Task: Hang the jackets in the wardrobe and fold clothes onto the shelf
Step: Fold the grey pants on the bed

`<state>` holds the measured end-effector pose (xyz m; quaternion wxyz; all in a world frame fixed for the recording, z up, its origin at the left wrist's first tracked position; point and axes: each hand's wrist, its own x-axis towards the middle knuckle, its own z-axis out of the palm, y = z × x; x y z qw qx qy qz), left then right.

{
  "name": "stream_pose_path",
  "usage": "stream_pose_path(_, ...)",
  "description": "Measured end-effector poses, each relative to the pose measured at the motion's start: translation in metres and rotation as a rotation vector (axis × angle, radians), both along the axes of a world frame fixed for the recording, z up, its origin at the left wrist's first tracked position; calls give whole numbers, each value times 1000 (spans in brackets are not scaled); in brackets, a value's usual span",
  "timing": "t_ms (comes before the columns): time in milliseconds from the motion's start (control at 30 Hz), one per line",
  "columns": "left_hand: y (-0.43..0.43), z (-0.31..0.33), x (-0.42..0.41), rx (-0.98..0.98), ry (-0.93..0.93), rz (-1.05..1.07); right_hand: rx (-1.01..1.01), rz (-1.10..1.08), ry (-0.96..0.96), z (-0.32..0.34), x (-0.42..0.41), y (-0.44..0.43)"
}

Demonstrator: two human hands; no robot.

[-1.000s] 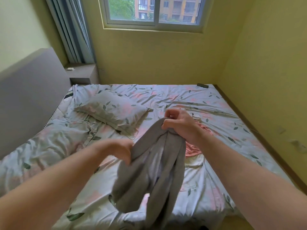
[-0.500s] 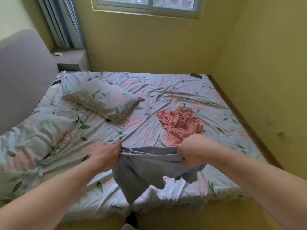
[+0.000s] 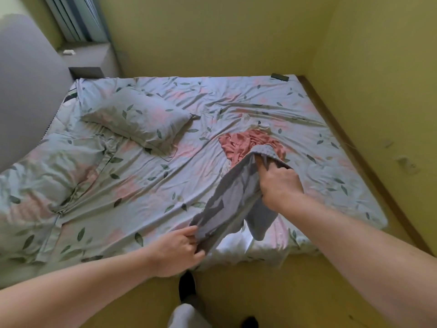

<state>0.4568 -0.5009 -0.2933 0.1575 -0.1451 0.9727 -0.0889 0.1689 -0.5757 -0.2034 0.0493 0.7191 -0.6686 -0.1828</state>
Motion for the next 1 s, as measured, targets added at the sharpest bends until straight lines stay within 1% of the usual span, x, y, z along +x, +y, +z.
stream_pose_path(133,-1,6,-23,12,-8,20,-36,10,40,7,-19,9)
stream_pose_path(233,-7,16,-34,-21,-32,48,-104,33,53,3,-41,15)
stream_pose_path(367,-39,24,-33,-77,-49,192,-109,-2,26,5,-58,23)
stream_pose_path(433,-63,33,-27,-136,19,277,-109,-30,55,8,-62,25)
stream_pose_path(500,-92,50,-18,-184,164,364,-72,-53,76,12,-65,27)
stream_pose_path(600,-134,81,-1,-256,322,522,-6,-28,55,17,-68,29)
stream_pose_path(667,-155,99,8,-299,391,623,-50,34,-10,21,-70,28)
stream_pose_path(700,-163,106,12,-306,396,658,-98,63,-45,24,-70,27)
stream_pose_path(800,-180,122,19,-364,301,690,-231,105,-139,35,-67,19)
stream_pose_path(900,-190,138,23,-406,309,690,-236,49,-189,51,-59,8)
stream_pose_path(1000,-195,149,24,-414,283,755,-239,67,-202,62,-54,-3)
